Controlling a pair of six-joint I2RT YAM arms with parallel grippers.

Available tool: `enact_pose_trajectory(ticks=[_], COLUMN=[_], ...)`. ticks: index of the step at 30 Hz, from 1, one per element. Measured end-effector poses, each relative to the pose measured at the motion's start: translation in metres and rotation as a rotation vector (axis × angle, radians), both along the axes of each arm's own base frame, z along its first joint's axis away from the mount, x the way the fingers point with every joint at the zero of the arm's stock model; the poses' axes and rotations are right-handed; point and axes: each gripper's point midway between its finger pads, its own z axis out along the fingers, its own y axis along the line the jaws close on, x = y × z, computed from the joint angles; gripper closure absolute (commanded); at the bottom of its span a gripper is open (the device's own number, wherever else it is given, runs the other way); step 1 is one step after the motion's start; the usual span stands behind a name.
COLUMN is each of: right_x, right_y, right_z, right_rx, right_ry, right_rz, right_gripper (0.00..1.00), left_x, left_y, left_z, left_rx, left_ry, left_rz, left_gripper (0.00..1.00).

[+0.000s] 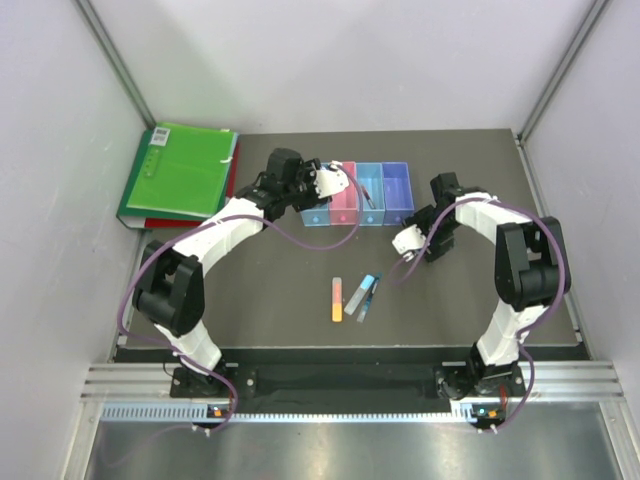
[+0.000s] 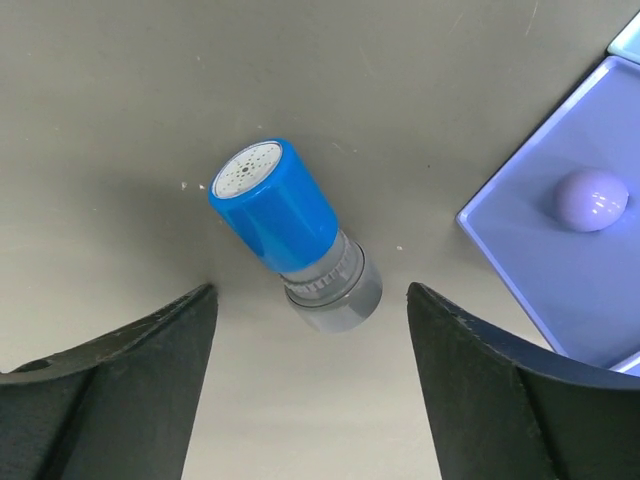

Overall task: Sort the stationery into containers
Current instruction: Pick up the stationery from the center of the board.

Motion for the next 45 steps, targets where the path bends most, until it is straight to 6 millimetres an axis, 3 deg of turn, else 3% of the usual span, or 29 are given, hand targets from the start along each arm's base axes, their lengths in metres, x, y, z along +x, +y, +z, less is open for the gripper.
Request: enact_pose_trajectory(ticks=[14, 23, 37, 45], right_x=[0.003, 0.003, 0.003, -0.001], right_y=[0.0, 0.0, 0.001, 0.002], right_z=[-0.002, -0.002, -0.005, -0.007], right_rx=[-0.005, -0.005, -0.026, -0.034], right_ry=[0.004, 0.002, 0.116, 0.148], right_rz=[0.0, 0.006, 0.008, 0.014], right_gripper=[0.34, 0.28, 0.29, 0.41], left_x=[0.004, 0.006, 0.011, 0.014], left_y=[0.002, 0.003, 0.003, 0.009], left_z=[0.006, 0.006, 0.008, 0.008], left_rx=[-0.006, -0.009, -0.022, -0.023], left_ry=[-0.012, -0.01, -0.01, -0.01], left_rz=[0.007, 0.012, 0.024, 0.038], left_gripper=[0.39, 0.39, 0.39, 0.39])
